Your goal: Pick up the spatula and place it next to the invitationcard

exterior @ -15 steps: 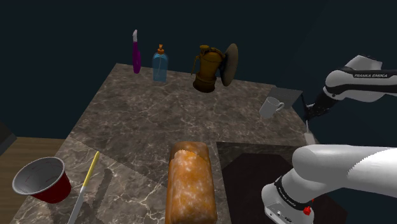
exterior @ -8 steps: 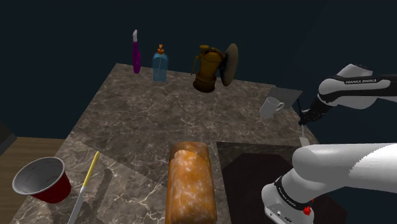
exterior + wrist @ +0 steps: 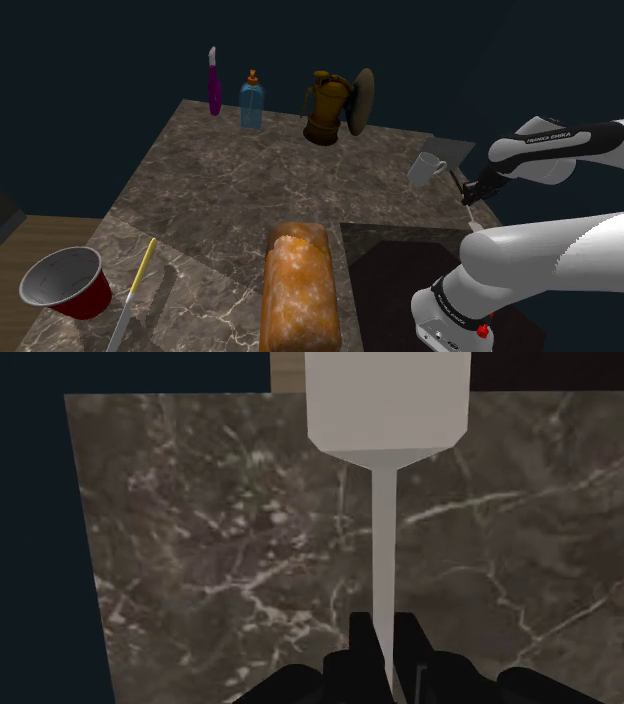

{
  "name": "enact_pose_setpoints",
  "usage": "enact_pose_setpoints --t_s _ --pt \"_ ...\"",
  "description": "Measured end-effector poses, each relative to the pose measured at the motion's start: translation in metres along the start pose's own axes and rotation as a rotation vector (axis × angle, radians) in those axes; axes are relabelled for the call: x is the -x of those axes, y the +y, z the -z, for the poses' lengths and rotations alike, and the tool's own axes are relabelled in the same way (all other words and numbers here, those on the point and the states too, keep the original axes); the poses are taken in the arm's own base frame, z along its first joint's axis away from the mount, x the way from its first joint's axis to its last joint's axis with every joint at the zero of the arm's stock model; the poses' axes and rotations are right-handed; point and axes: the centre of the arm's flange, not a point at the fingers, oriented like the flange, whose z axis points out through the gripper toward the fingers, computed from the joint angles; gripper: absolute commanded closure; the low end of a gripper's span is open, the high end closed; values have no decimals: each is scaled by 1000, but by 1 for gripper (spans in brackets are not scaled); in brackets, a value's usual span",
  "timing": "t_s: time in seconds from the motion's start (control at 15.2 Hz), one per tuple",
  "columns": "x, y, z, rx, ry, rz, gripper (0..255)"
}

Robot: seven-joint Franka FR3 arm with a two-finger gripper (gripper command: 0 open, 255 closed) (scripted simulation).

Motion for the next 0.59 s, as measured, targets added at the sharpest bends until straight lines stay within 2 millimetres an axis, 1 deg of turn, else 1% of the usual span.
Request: enact_pose_setpoints --t_s 0.13,0.46,0.53,0.59 --pt "1 -1 -5 0 1 0 255" --pt "1 -1 -6 0 1 0 255" --pt "1 -1 -6 0 1 0 0" --pt "1 -1 -6 0 1 0 0"
